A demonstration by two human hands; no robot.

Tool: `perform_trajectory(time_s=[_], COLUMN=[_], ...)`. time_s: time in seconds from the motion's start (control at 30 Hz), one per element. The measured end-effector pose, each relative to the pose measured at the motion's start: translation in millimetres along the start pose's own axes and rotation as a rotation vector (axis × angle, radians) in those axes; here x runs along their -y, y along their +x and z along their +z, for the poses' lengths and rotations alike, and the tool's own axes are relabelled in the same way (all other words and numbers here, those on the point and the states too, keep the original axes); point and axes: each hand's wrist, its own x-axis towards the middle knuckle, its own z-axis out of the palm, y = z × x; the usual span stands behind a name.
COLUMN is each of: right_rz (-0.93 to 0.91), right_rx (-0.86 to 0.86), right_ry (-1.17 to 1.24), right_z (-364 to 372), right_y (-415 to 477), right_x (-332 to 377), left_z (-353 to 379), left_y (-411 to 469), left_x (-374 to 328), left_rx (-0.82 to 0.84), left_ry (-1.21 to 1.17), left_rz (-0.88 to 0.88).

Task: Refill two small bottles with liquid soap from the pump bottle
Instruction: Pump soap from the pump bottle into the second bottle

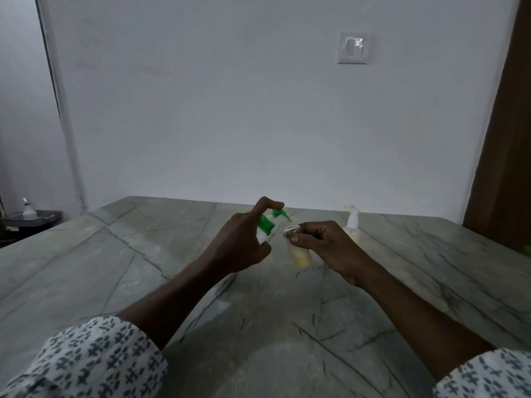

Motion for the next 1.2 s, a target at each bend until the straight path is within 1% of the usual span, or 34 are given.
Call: perform_trajectory(time_s=[0.17,0.37,0.6,0.73,0.83,1.07,1.2], right_rz=[-0.003,0.001,0.004,-0.021,-0.007,-0.009,-0.004], right_rx=[0.022,0.007,-0.02,-0.011,-0.004,-0.023,-0.027], right_ry=[-0.012,0.004,0.018,-0.015,-0.004,0.048,0.059], right_z=[2.9,1.5,1.4,5.6,7.3,3.8,2.9], right_y=[0.1,-0.4,0.6,0.1,-0.4,-0.9,-0.1], right_x=[-0.2,-0.2,-0.9,-3.3,-2.7,1.7,1.5], left_z=[1.9,-0.2,1.3,1.8,1.9,0.0,0.4], left_y=[-1.6,0.6,2.5,1.6,0.1,0.3,0.7], left_x=[-0.5,0.0,-1.2,0.1,-0.1,-2.4,-2.3], left_rx=[-0.043,0.002,-0.014,-0.033,-0.047,-0.014,-0.025], left_ry=[-0.025,-0.02,-0.016,-0.044,-0.055,-0.037,-0.041], left_rz=[0.017,0.005,0.005,0.015,0.023,-0.006,0.015])
